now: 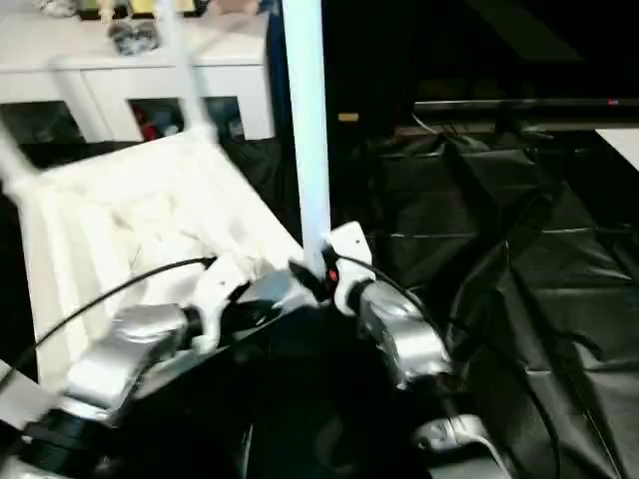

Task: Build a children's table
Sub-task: Rotate leg to tighten

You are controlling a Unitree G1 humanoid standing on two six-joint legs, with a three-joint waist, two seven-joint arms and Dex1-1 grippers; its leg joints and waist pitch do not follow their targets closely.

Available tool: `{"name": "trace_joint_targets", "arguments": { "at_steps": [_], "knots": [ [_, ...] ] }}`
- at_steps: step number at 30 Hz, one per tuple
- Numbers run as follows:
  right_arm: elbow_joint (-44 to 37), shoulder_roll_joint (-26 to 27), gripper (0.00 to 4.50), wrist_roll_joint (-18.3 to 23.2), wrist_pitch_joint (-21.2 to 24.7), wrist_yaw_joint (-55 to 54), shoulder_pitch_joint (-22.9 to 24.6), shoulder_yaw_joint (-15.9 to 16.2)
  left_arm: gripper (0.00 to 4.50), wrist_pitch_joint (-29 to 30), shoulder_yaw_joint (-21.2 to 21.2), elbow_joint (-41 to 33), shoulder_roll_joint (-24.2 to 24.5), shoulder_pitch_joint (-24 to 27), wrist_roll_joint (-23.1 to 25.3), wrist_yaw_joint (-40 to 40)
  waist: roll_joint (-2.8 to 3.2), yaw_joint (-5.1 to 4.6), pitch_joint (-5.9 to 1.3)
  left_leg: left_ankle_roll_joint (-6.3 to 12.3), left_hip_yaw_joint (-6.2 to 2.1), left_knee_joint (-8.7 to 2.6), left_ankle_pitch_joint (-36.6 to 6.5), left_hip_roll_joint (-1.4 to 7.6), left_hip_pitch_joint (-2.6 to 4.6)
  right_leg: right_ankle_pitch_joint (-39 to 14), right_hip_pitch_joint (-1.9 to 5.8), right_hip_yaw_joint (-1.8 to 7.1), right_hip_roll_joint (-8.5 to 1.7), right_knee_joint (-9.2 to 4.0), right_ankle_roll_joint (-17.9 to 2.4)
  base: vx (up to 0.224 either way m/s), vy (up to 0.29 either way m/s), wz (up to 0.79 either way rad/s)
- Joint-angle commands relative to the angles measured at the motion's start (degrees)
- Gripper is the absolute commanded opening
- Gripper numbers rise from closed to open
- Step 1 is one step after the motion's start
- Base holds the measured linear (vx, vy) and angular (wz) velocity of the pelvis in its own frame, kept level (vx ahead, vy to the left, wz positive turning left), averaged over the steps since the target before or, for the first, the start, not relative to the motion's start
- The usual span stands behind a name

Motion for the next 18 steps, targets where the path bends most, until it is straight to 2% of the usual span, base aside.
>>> {"name": "trace_joint_targets", "arguments": {
  "at_steps": [1, 2, 3, 7, 11, 14, 17, 18],
  "knots": [
    [3.1, 2.6, 3.34, 0.0, 2.6, 3.8, 1.6, 4.5, 0.0, -2.2, -3.6, -4.2, -4.1, -1.3, -3.6, -1.7, -0.8, 0.39, -2.54, 3.79, -1.82, -3.79, -8.0, 3.9, -0.01, -8.2, 2.34, 3.28, -5.44, -4.45, -11.6, 0.0, 0.0, 0.0],
    [2.8, 2.2, 3.5, -0.1, 2.3, 4.3, 1.5, 4.7, 0.0, -2.6, -3.6, -4.1, -4.0, -1.3, -3.5, -1.7, -0.82, 0.41, -2.51, 3.94, -1.83, -3.81, -8.1, 3.93, 0.02, -8.2, 2.32, 3.26, -5.43, -4.46, -11.7, 0.0, 0.0, 0.0],
    [2.1, 1.1, 3.5, -1.0, 0.5, 5.3, 1.4, 5.6, 0.0, -3.5, -3.2, -3.6, -3.5, -1.4, -3.2, -1.9, -0.69, 0.43, -2.36, 3.88, -1.82, -3.89, -9.5, 3.95, 0.08, -10.1, 2.26, 3.2, -5.49, -4.71, -11.7, 0.0, 0.0, 0.0],
    [1.3, -0.6, 3.5, -0.5, -1.3, 9.0, 1.4, 5.8, 0.0, -4.1, -2.6, -3.1, -2.0, -1.8, -3.5, -3.4, -0.7, 0.5, -2.38, 3.62, -1.85, -3.89, -10.3, 4.01, 0.17, -10.9, 2.29, 3.27, -5.44, -4.74, -11.5, 0.0, 0.0, 0.0],
    [-3.8, -5.5, 3.5, 1.9, -4.1, 21.3, 3.3, 7.3, 0.0, -4.1, -2.5, -2.7, 1.7, -2.0, -4.8, -8.7, -0.65, 1.09, -2.44, 4.57, -1.75, -3.72, -9.7, 4.04, 0.2, -9.4, 2.3, 3.34, -5.44, -4.63, -11.5, 0.0, 0.0, 0.0],
    [-8.3, -9.6, 3.5, 4.3, -4.6, 30.5, 5.3, 9.1, 0.0, -4.1, -2.9, -2.9, 4.6, -1.6, -7.0, -14.7, -0.58, 1.47, -2.45, 5.2, -1.81, -3.72, -9.7, 4.14, 0.32, -9.3, 2.32, 3.24, -5.42, -4.63, -11.6, 0.0, 0.0, 0.0],
    [-11.2, -12.0, 3.5, 6.2, -2.6, 35.7, 6.5, 10.0, 0.0, -4.3, -3.0, -2.8, 6.3, -1.4, -8.1, -18.2, -0.48, 1.74, -2.36, 5.58, -1.77, -3.78, -9.9, 4.29, 0.36, -8.7, 2.2, 3.2, -5.2, -4.56, -12.3, 0.0, 0.0, 0.0],
    [-12.9, -13.2, 3.5, 7.4, -1.5, 38.5, 7.2, 10.2, 0.0, -4.8, -3.0, -2.2, 7.3, -1.6, -8.4, -20.0, -0.47, 2.26, -2.38, 5.34, -1.71, -3.79, -10.5, 4.43, 0.58, -9.7, 2.02, 3.23, -5.28, -4.54, -12.4, 0.0, 0.0, 0.0]
  ]
}}
